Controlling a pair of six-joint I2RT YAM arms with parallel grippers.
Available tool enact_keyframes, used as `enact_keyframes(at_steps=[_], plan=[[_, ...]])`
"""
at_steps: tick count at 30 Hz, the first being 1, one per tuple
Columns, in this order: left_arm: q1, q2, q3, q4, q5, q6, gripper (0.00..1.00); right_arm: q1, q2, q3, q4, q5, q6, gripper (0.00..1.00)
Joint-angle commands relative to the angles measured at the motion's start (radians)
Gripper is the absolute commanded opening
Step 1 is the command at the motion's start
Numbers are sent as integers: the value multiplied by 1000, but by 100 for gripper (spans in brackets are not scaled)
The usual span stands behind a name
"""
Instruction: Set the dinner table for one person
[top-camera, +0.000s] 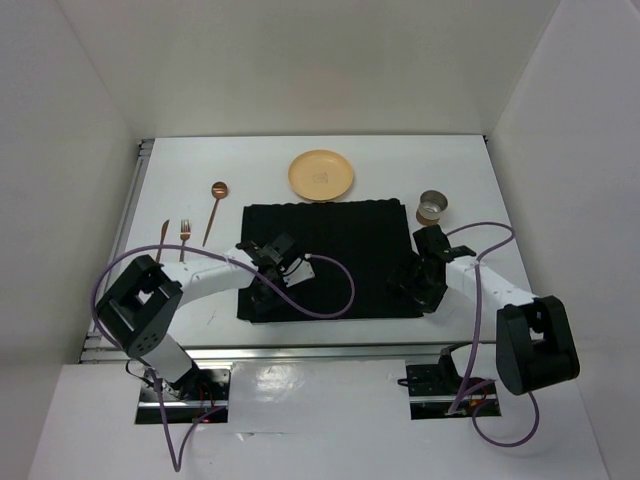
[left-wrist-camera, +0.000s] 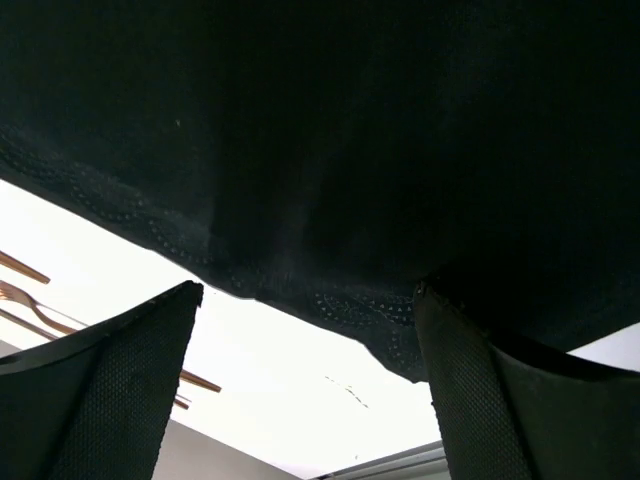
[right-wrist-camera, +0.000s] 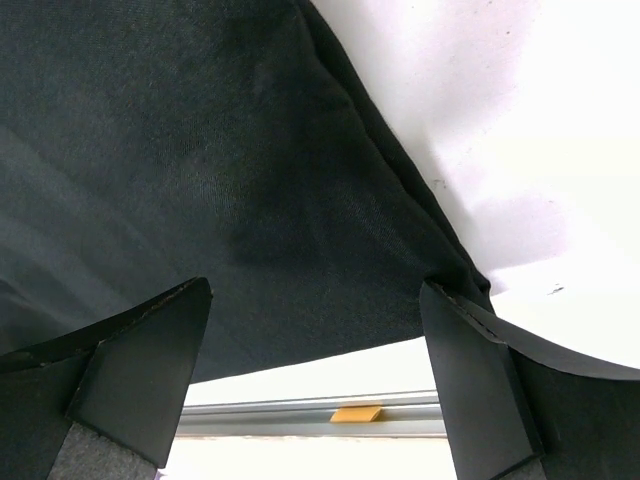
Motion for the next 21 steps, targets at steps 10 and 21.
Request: enact_keyframes(at_steps=[10, 21], plan=[[-1, 21, -107, -52, 8, -38, 94, 17, -68, -122, 4, -84, 69, 90], [-1, -21, -142, -69, 3, -74, 94, 17, -59, -102, 26, -115, 67, 89]])
